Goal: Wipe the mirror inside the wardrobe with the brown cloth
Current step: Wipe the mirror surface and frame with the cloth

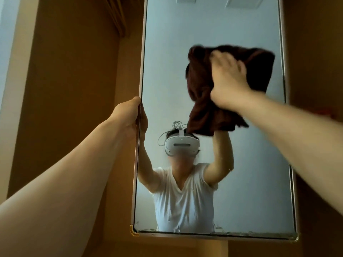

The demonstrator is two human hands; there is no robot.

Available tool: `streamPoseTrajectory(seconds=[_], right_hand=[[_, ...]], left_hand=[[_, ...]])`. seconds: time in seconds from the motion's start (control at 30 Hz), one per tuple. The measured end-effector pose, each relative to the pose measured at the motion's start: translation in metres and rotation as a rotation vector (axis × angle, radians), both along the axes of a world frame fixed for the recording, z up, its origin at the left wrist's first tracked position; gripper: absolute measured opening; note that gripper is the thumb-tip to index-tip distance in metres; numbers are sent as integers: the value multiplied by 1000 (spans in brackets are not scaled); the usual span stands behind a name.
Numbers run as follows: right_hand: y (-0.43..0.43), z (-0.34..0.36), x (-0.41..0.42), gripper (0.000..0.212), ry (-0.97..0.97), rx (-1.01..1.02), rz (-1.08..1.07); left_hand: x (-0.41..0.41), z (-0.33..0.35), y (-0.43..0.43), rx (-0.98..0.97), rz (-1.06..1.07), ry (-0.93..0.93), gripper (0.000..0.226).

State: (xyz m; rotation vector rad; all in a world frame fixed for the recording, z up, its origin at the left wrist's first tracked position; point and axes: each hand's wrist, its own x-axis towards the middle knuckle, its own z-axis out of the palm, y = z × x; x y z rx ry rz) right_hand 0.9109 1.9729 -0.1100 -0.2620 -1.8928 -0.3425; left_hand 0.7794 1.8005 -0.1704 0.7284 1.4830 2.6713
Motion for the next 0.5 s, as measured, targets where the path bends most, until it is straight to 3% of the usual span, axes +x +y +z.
streamPoseTrajectory(seconds=[0.17,0.3,0.5], right_hand=[[2,-101,-5,77,-149,284,123],[14,-93,5,72,-297,386,122],[21,-14,19,77,-91,48,-32]], left_hand=[[4,-1,8,23,37,10,32],[10,-2,13,89,99,33,31],[13,0,8,39,140,54,31]])
